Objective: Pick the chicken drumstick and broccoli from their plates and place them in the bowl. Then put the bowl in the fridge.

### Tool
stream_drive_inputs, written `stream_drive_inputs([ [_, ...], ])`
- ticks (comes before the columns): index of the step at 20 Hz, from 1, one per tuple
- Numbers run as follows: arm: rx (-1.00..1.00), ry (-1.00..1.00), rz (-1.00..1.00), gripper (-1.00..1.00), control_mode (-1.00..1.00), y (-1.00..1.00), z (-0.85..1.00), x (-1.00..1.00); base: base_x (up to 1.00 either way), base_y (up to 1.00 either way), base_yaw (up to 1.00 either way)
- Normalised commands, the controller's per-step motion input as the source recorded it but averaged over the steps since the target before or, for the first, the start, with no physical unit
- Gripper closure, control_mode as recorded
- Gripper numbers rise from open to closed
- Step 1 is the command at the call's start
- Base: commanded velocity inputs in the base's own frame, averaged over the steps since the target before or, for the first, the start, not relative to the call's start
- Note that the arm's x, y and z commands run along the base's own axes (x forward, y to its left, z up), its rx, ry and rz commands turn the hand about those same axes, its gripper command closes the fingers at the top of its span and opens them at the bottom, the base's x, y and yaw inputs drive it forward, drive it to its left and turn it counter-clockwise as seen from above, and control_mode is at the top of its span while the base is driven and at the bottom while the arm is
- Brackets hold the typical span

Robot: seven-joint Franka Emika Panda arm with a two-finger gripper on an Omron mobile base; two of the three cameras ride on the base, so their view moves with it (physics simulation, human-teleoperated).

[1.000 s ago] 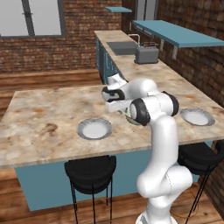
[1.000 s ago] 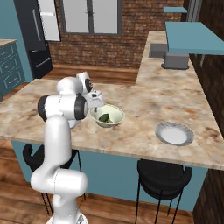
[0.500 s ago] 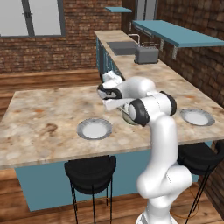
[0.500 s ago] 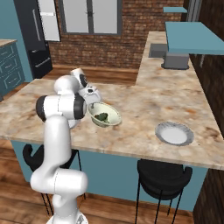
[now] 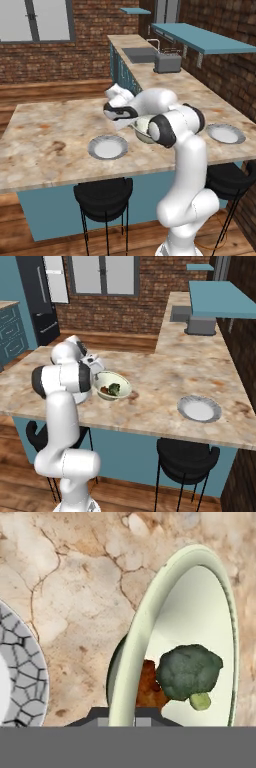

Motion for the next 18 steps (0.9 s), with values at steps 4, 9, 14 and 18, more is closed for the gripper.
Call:
stream_drive_inputs([
  [4, -0.06, -0.08, 0.02, 1.0, -1.0, 0.3, 0.2, -0.38, 0.0, 0.0, 0.0],
  [9, -0.13, -0.12, 0.08, 1.0, -1.0, 0.22, 0.27, -0.32, 0.0, 0.0, 0.0],
  [14, -0.15, -0.05, 0.03, 1.0, -1.0, 0.05, 0.28, -0.31, 0.0, 0.0, 0.0],
  [18, -0.1, 0.05, 0.0, 1.0, -1.0, 0.0, 0.31, -0.31, 0.0, 0.0, 0.0],
])
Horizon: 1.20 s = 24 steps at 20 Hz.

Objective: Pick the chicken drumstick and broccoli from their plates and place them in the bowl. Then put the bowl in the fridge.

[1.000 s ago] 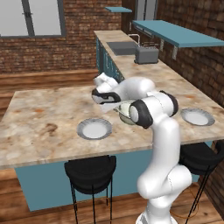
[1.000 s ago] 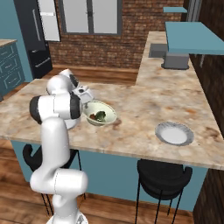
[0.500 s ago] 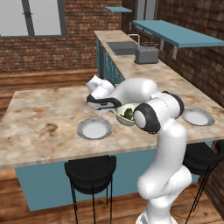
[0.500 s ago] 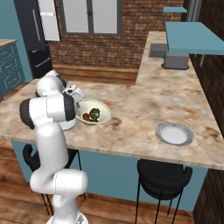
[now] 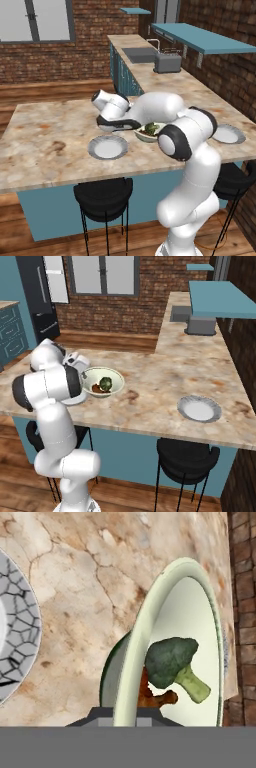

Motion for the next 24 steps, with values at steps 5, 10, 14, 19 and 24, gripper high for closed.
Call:
stream_drive_inputs([
  [5, -0.08, 0.07, 0.0, 1.0, -1.0, 0.0, 0.3, -0.34, 0.0, 0.0, 0.0],
  [10, -0.12, 0.01, 0.02, 1.0, -1.0, 0.0, 0.2, -0.37, 0.0, 0.0, 0.0],
  [14, -0.15, 0.0, 0.0, 1.0, -1.0, 0.0, 0.14, -0.39, 0.0, 0.0, 0.0],
  [19, -0.06, 0.04, 0.01, 1.0, -1.0, 0.0, 0.08, -0.3, 0.0, 0.0, 0.0],
  [24, 0.03, 0.03, 0.02, 1.0, -1.0, 0.01, 0.04, -0.14, 0.0, 0.0, 0.0],
])
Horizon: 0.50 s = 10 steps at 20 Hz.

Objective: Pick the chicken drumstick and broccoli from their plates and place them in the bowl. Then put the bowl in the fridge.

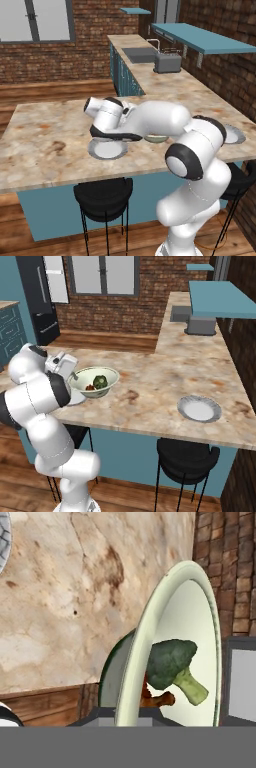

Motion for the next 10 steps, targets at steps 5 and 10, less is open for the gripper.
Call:
stream_drive_inputs([
  [5, 0.0, 0.0, 0.0, 1.0, -1.0, 0.0, 0.0, 0.0, 0.0, 0.0, 0.0],
  [10, 0.0, 0.0, 0.0, 1.0, 1.0, 0.0, 0.0, 0.0, 0.0, 0.0, 0.0],
])
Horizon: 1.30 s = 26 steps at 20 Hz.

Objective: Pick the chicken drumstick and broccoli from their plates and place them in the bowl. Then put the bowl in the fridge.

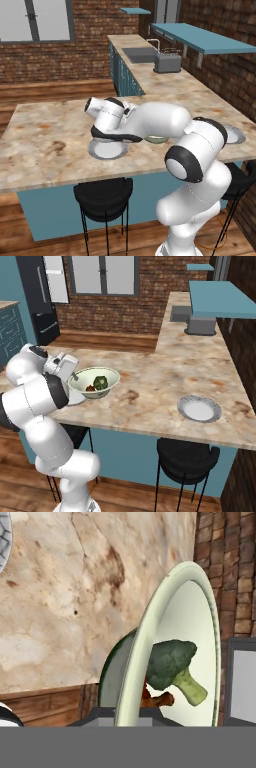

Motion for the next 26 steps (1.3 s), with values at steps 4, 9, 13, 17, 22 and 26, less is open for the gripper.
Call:
stream_drive_inputs([
  [4, 0.0, 0.0, 0.0, 1.0, 1.0, 0.0, 0.0, 0.0, 0.0, 0.0, 0.0],
  [9, 0.0, 0.0, 0.0, 1.0, 1.0, 0.0, 0.0, 0.0, -0.16, 0.0, 0.0],
  [13, 0.0, 0.0, 0.0, 1.0, 1.0, 0.0, 0.0, 0.0, -0.71, 0.0, 0.0],
  [17, 0.0, 0.0, 0.0, 1.0, 1.0, 0.0, 0.0, 0.0, -0.67, 0.0, 0.0],
  [22, 0.0, 0.0, 0.0, 1.0, 1.0, 0.0, 0.0, 0.0, -0.14, 0.1, 0.75],
  [26, 0.0, 0.0, 0.0, 1.0, 1.0, 0.0, 0.0, 0.0, -0.03, 0.13, 0.88],
])
